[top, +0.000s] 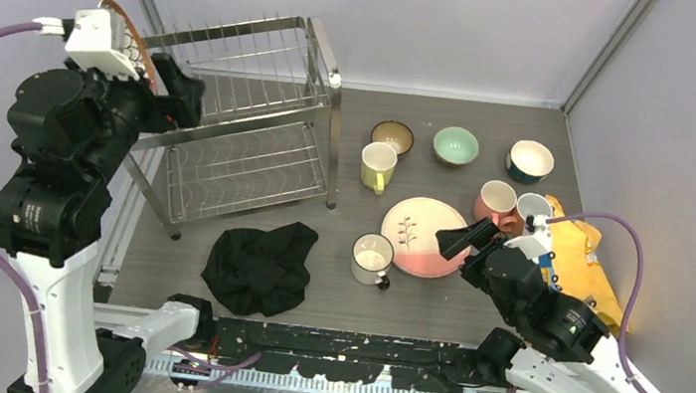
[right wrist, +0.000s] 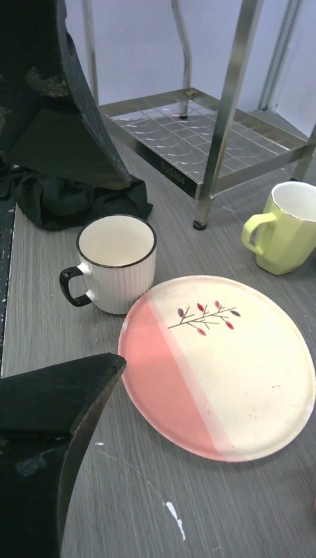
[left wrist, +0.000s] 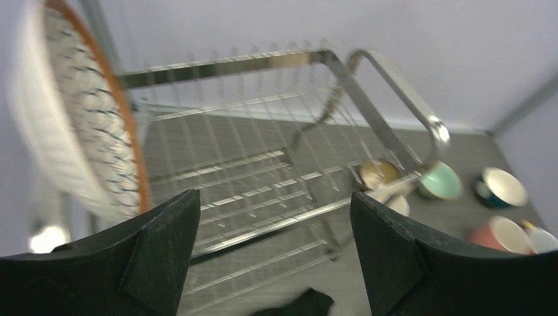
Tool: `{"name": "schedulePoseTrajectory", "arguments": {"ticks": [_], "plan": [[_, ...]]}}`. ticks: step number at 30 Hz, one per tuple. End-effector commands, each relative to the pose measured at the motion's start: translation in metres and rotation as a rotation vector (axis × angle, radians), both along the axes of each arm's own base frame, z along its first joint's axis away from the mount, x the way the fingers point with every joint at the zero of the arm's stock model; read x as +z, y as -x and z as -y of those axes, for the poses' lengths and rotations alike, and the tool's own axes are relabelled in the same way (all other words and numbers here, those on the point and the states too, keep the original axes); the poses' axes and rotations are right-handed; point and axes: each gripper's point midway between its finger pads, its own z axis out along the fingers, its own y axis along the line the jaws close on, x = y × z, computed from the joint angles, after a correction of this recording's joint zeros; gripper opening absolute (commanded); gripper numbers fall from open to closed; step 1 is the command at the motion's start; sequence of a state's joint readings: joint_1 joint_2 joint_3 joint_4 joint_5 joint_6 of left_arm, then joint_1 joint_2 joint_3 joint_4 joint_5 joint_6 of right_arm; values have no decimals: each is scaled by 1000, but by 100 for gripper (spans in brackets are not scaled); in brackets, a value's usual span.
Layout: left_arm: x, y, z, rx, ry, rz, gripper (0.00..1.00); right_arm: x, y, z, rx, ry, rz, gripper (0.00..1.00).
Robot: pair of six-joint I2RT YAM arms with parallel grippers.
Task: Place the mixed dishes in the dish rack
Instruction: Insert the plate into the dish rack, then pick up the plate at the center of the board.
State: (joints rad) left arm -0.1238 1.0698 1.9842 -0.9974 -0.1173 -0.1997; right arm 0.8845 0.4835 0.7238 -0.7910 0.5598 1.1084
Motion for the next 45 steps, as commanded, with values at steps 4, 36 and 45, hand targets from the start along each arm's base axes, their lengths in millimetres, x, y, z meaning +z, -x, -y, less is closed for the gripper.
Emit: {"name": "schedulePoseTrajectory", "arguments": {"ticks": [4, 36, 45], "plan": [[-25, 5, 94, -499, 197, -52, 83, 13, -5, 4, -90, -49, -19, 100], [-259, 81, 221, -915, 123, -520, 80, -50, -27, -44, 44, 149, -156, 67], [-283, 74, 213, -871, 19, -524, 79, -58, -12, -79, 304, 147, -152, 63]]}}
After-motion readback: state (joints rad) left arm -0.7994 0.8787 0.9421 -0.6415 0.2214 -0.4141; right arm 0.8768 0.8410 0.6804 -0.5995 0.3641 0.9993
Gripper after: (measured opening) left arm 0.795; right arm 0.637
